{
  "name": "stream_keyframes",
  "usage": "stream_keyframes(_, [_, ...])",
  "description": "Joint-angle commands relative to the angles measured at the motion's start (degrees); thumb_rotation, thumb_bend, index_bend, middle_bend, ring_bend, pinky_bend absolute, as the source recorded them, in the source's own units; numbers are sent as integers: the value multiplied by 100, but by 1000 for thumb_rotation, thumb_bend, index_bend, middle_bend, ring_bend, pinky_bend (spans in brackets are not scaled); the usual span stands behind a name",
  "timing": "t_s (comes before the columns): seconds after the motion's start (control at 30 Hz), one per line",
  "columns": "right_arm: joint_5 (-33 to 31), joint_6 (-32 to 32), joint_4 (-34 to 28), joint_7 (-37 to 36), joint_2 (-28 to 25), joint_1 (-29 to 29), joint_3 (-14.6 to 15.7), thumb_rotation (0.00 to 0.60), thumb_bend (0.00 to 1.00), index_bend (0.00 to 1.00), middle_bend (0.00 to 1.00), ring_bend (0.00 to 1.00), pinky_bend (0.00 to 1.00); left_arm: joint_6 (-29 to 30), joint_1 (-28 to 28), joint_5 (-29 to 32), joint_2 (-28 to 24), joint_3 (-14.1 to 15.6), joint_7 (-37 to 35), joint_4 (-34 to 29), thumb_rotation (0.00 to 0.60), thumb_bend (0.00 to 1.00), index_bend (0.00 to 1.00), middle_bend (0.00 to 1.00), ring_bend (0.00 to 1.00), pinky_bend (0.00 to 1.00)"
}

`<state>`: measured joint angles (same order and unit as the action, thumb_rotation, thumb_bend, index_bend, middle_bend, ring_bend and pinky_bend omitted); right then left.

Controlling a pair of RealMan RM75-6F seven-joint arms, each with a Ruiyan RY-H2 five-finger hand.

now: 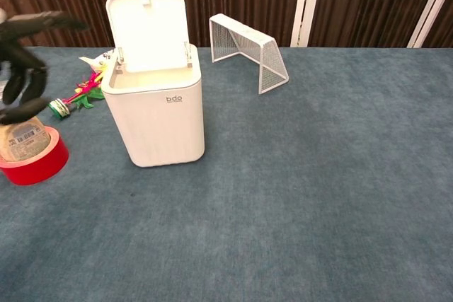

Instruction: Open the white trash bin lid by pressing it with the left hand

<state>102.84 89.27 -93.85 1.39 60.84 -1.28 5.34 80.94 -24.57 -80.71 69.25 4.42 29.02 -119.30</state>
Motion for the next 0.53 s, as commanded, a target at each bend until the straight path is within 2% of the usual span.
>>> stream_keyframes(0.03, [5, -8, -2, 33, 17, 3, 3, 600, 311, 0, 0, 0, 0, 707, 784, -619, -247, 579, -935, 1205, 600, 424, 0, 49, 21, 93])
stream_keyframes(0.07, [2, -9, -2, 50, 26, 4, 1, 600, 311, 0, 0, 0, 0, 872, 957, -765, -172, 672, -1219, 1575, 600, 422, 0, 6, 0, 23])
stream_keyframes(0.13, [-1, -10, -2, 90, 47, 10, -3, 600, 312, 0, 0, 0, 0, 1222, 1368, -918, 76, 823, -1851, 2453, 600, 416, 0, 0, 0, 0])
stream_keyframes(0.17, [-14, -10, -11, 122, 58, 15, -9, 600, 311, 0, 0, 0, 0, 1226, 1506, -765, 138, 835, -1886, 2592, 600, 409, 0, 0, 0, 0])
stream_keyframes(0.23, [5, -1, 2, 166, 100, 11, -22, 600, 311, 0, 0, 0, 0, 1199, 1507, -1074, 29, 940, -1689, 2686, 600, 401, 0, 0, 0, 0])
stream_keyframes(0.3, [12, -51, -9, 178, 99, 0, 2, 600, 311, 0, 0, 0, 0, 1441, 1610, -1237, 94, 849, -1751, 2787, 600, 402, 0, 0, 0, 0])
stream_keyframes(0.53, [0, -92, -11, 221, 104, -7, 12, 600, 311, 0, 0, 0, 0, 1130, 1688, -1113, -8, 714, -1759, 2731, 600, 403, 0, 0, 0, 0])
